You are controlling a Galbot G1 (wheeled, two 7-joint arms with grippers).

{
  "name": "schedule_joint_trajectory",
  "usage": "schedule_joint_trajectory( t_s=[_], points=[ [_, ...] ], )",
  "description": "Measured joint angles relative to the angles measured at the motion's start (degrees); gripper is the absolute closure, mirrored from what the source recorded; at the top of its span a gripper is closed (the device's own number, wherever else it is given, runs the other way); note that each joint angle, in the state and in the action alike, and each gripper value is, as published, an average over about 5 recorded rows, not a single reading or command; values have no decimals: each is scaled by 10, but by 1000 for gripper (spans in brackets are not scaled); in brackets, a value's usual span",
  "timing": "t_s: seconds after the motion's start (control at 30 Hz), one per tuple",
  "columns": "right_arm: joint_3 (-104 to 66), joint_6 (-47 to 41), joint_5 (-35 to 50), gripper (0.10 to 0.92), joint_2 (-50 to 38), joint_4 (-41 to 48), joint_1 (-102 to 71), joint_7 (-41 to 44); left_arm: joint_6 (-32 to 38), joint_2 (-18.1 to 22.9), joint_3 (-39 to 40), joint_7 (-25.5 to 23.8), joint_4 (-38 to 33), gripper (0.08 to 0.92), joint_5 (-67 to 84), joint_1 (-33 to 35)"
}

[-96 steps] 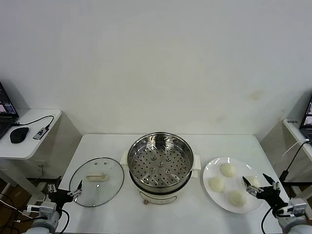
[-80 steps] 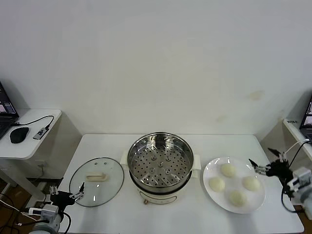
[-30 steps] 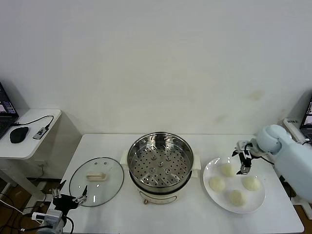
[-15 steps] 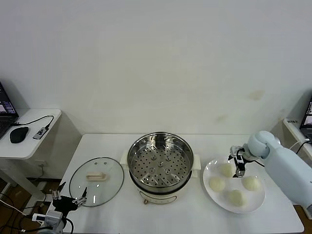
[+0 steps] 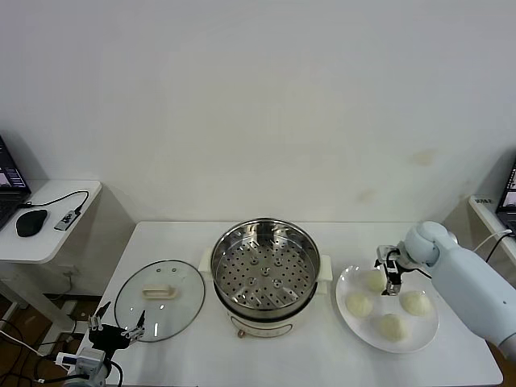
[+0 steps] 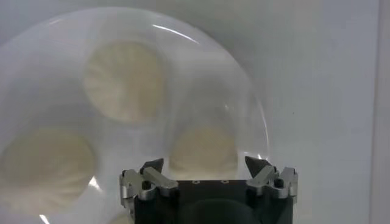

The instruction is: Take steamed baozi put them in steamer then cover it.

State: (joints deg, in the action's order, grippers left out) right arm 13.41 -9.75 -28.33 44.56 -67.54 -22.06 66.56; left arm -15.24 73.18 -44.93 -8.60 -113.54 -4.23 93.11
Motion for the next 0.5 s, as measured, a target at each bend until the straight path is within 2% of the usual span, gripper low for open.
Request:
schedule_joint_trajectory(
  t_s=[0.17,0.5],
  points=[
    [-3,-2,7,411,-3,-1,-3,-4,0,1,1,0,1,177,-1,0],
    [-5,-9,37,431,-24,-13,5,-2,0,1,1,2,1,177,-3,1]
  ],
)
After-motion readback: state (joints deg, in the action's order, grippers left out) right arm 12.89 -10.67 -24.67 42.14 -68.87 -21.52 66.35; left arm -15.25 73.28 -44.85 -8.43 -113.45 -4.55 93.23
